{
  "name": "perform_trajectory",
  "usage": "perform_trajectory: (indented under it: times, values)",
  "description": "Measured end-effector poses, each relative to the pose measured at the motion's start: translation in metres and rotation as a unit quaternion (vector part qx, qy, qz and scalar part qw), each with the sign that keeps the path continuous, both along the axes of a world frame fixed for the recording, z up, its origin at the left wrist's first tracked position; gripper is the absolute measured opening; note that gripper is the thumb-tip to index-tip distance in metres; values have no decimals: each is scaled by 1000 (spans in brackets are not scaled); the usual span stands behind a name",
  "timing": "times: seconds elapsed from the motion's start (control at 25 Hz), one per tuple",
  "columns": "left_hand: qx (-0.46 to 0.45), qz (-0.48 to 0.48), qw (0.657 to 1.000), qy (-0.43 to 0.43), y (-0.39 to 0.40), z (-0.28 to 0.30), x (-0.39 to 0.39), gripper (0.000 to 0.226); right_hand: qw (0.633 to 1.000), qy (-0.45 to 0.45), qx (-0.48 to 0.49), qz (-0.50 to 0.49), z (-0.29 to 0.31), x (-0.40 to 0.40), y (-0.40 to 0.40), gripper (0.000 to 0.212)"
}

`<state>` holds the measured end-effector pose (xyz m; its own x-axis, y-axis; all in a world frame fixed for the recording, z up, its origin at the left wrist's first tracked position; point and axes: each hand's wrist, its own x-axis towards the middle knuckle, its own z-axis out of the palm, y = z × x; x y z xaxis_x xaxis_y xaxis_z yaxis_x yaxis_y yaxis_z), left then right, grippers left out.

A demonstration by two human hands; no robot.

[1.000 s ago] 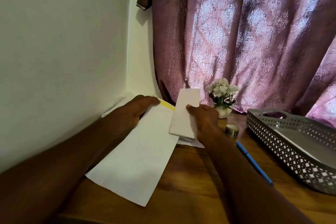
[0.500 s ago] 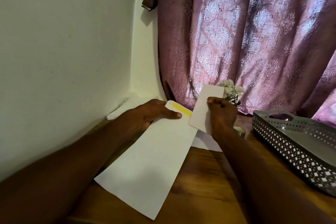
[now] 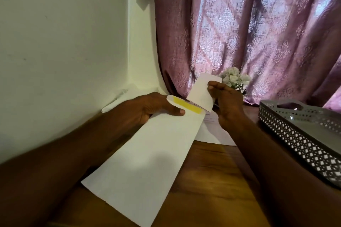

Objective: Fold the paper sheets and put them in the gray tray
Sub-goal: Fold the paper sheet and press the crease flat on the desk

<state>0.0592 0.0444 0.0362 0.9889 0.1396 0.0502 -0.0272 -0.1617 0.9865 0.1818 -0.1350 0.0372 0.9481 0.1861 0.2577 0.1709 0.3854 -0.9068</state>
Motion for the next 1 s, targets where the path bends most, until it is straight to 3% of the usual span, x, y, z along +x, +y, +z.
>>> perform_trajectory:
  times: [0.2,0.32,0.48,0.68,1.0]
  values:
    - [27,36,999,-24,-11,-2,1,37,997,-49,20,59,7,-1,-4,15]
    - [25,30,998,-43,-11,-4,2,31,991,-79,-22,104,8,2,-8,15]
    - [22,63,997,-32,-8,-7,6,47,977,-131,-48,162,9,3,-12,23]
    - [17,58,998,-4,-1,-12,7,60,968,-228,-92,50,4,3,-11,26]
    - [1,-7,999,-37,-3,-14,9,54,979,-186,-78,-13,-3,3,-11,25]
